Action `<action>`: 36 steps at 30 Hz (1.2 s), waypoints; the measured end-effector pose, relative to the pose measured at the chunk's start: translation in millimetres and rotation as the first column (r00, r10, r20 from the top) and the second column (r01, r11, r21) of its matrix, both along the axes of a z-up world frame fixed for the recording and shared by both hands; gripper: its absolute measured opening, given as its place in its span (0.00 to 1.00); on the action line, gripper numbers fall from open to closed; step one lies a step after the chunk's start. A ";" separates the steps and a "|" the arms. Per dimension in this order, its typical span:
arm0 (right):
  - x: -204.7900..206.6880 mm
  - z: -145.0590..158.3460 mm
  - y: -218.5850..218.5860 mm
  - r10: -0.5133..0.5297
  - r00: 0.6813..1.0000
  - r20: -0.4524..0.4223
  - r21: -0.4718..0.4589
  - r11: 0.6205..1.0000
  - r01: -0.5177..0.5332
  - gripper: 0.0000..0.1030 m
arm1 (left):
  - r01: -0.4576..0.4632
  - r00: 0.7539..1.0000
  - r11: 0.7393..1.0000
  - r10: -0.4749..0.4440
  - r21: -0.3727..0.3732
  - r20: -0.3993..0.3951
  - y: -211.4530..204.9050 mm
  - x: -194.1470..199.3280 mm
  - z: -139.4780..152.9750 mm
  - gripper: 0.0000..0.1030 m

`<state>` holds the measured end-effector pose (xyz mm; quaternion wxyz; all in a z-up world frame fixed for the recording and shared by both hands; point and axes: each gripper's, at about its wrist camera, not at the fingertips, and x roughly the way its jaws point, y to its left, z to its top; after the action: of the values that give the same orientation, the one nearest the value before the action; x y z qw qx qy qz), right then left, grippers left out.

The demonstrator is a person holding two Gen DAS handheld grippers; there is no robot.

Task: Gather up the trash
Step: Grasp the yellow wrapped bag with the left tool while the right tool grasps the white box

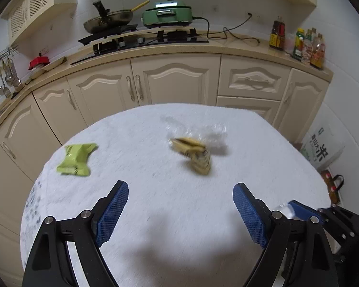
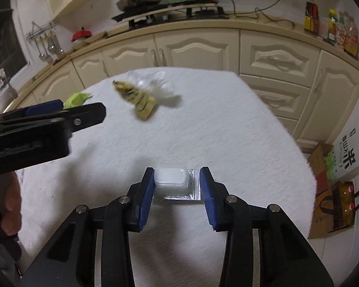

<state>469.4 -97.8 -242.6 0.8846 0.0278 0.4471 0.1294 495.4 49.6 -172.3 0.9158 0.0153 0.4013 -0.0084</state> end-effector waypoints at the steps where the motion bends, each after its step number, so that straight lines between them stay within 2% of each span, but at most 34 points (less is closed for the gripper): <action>1: 4.3 0.5 -5.2 -0.008 1.000 0.001 0.005 1.000 0.008 0.38 | -0.007 1.000 1.000 0.008 0.010 -0.010 -3.4 11.0 -2.4 0.84; 4: 11.6 0.3 -19.4 -0.023 1.000 0.000 0.032 0.999 0.023 0.38 | -0.021 1.000 0.999 0.021 0.045 0.001 -15.9 40.5 -6.9 0.84; 7: 16.6 -2.6 -26.7 -0.025 1.000 -0.006 0.056 0.998 0.025 0.38 | -0.040 0.999 0.997 0.042 0.059 -0.033 -19.5 74.9 -23.7 0.81; 10: 18.7 -4.9 -32.1 -0.026 1.000 -0.011 0.067 0.997 0.027 0.38 | -0.048 0.996 0.997 0.053 0.063 -0.073 -22.6 100.5 -40.2 0.59; 11: 19.2 -5.1 -33.7 -0.027 1.000 -0.010 0.070 0.997 0.028 0.38 | -0.044 0.996 0.997 0.048 0.059 -0.077 -22.4 106.5 -44.4 0.41; 12: 19.6 -5.2 -35.6 -0.028 1.000 -0.009 0.075 0.997 0.029 0.38 | -0.035 0.996 0.998 0.038 0.044 -0.078 -23.6 111.5 -47.0 0.34; 14: 19.9 -4.9 -38.8 -0.032 0.999 -0.007 0.082 0.996 0.032 0.38 | -0.014 0.997 1.000 0.014 -0.003 -0.079 -21.9 115.0 -48.9 0.26; 19: 15.7 -2.1 -43.8 -0.033 0.999 0.004 0.108 0.994 0.032 0.38 | 0.011 0.998 1.000 -0.012 -0.014 -0.057 -13.9 106.9 -45.1 0.25; 24: 6.4 3.9 -46.4 -0.031 0.999 0.014 0.137 0.990 0.029 0.38 | 0.030 0.999 0.999 -0.030 -0.017 -0.032 -5.4 75.8 -38.6 0.25; 29: -8.6 14.0 -46.3 -0.018 1.000 0.026 0.168 0.986 0.013 0.38 | 0.058 0.998 0.991 -0.061 -0.122 -0.025 9.6 40.1 -28.3 0.25; 32: -21.0 20.2 -44.6 -0.008 0.999 0.035 0.181 0.983 0.002 0.38 | 0.057 0.998 0.992 -0.058 -0.113 0.001 16.6 20.3 -21.0 0.25; 36: -37.3 26.2 -43.7 -0.001 0.999 0.042 0.198 0.980 -0.008 0.38 | 0.063 0.998 0.986 -0.064 -0.151 -0.001 23.9 -9.8 -19.7 0.25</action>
<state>432.1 -141.5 -216.4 0.8865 0.1124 0.4132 0.1753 485.6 73.6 -192.0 0.9124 -0.0414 0.4014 -0.0680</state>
